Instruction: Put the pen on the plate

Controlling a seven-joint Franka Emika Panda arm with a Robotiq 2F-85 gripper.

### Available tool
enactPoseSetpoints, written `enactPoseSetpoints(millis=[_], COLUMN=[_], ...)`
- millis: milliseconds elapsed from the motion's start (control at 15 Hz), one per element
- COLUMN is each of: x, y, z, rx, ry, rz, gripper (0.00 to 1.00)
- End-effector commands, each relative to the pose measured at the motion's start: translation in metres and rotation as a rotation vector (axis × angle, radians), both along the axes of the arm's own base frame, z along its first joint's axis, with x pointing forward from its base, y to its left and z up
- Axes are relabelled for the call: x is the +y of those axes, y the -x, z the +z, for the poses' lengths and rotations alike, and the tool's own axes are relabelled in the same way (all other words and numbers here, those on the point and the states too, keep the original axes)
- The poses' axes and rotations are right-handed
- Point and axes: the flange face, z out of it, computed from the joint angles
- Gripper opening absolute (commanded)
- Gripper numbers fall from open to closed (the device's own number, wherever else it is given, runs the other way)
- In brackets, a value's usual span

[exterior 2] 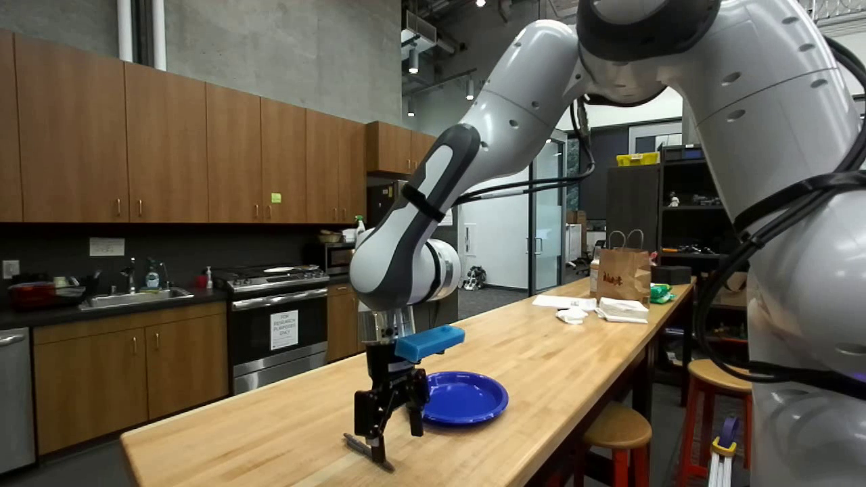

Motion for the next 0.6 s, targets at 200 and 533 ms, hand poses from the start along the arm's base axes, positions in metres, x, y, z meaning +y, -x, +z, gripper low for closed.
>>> enactPoseSetpoints(millis=[200, 533], x=[0.0011, 0.0022], y=[-0.0098, -0.0162], z=[-0.0122, -0.0154], rx=[0.009, 0.006], ry=[0.005, 0.007], rz=[0.011, 0.017], gripper=[1.00, 1.00])
